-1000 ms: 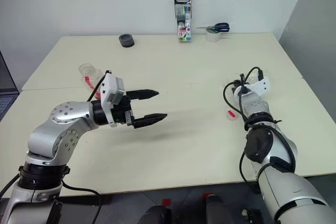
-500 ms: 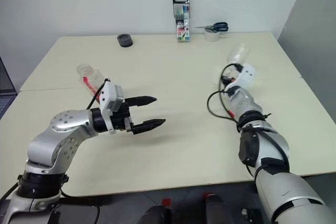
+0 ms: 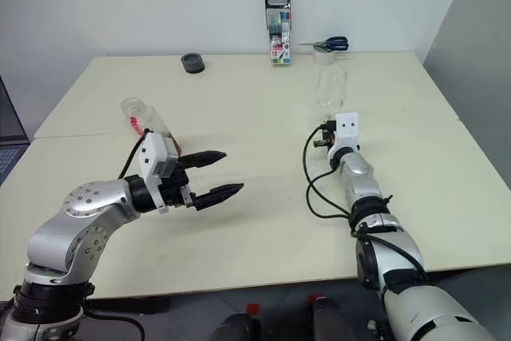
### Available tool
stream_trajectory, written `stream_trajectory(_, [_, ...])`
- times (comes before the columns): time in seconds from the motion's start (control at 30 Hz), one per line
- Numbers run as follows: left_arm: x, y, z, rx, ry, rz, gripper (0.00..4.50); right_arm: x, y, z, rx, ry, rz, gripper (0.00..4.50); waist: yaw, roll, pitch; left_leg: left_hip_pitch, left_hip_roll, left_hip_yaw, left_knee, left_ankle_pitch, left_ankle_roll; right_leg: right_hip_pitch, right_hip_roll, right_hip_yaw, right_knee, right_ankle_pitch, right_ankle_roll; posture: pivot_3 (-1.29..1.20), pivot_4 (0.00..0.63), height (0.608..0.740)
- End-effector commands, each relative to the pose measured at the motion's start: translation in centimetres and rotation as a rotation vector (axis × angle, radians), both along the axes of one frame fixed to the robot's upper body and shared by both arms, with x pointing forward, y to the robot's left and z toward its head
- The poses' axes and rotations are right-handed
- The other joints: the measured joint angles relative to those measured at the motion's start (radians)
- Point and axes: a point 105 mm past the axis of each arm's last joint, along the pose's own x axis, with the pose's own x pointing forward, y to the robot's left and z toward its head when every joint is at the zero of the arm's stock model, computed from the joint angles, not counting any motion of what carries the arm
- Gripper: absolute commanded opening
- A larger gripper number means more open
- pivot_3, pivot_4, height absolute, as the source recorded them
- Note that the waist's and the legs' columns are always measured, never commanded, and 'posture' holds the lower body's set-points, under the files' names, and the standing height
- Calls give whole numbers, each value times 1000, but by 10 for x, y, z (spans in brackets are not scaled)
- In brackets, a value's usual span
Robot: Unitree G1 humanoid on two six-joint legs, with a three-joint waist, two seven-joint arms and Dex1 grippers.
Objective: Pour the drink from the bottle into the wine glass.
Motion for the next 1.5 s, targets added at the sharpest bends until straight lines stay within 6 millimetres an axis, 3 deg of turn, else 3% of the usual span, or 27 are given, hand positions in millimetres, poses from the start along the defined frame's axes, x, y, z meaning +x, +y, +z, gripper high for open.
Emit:
stream_trajectory(0.03, [-1, 1, 14, -11, -58, 7, 4500, -13, -7, -35, -14, 113, 0, 126, 2, 0, 0, 0, 0, 0, 0, 0, 0, 0, 0, 0, 0, 0, 0, 0, 150, 740])
stream_trajectory(0.23, [-2, 0, 12, -13, -50, 12, 4500, -25, 13, -37, -73, 88, 96, 126, 3, 0, 0, 0, 0, -2, 0, -1, 3, 0, 0, -1, -1, 0, 0, 0, 150, 740])
stream_trajectory(0.37, [-2, 3, 12, -17, -50, 40, 4500, -20, 23, -24, -60, 43, 109, 126, 0, 0, 0, 0, 0, -2, -1, -1, 2, 0, 0, -1, 0, 0, 0, 0, 150, 740])
stream_trajectory(0.5, [-6, 17, 12, -28, -61, 127, 4500, -14, 63, 11, -27, -75, 209, 126, -21, 0, 0, 1, 2, 0, -2, -1, 2, -2, 1, 1, 0, 0, -1, 0, 150, 740])
stream_trajectory(0.57, [-7, 22, 11, -34, -63, 161, 4500, -14, 76, 19, -13, -103, 238, 126, -30, 1, 0, 1, 2, 1, -2, -1, 2, -2, 1, 2, 0, 1, -2, 0, 150, 740])
stream_trajectory(0.67, [-13, 39, 10, -54, -85, 294, 4500, -23, 122, 34, -18, -159, 379, 126, -31, 2, 1, 0, 4, 1, -3, -1, 2, -4, 3, 2, 0, 1, -2, 0, 150, 740])
stream_trajectory(0.73, [-22, 49, 6, -58, -91, 381, 4500, -31, 148, 36, -23, -169, 463, 126, -32, 2, 1, -1, 4, 2, -3, -1, 1, -5, 2, 3, 0, 1, -2, 0, 150, 740])
stream_trajectory(0.87, [-39, 59, 1, -94, -90, 505, 4500, -43, 175, 30, -54, -164, 555, 126, -10, 2, 1, -2, 2, 1, -2, 0, -1, -6, 0, 8, -1, 1, -2, 0, 150, 740])
stream_trajectory(1.1, [-63, 73, -12, -106, -66, 633, 4500, -48, 187, 16, -147, -149, 564, 126, 12, 2, 1, -2, 0, 2, -1, 0, 0, -4, 0, 9, -2, 2, 0, 0, 150, 740])
stream_trajectory(1.5, [-62, 79, -10, -106, -74, 639, 4500, -54, 189, 4, -158, -130, 587, 126, 10, 1, 1, -1, 1, 2, -1, -1, 0, -4, 1, 9, -1, 2, 0, 0, 150, 740])
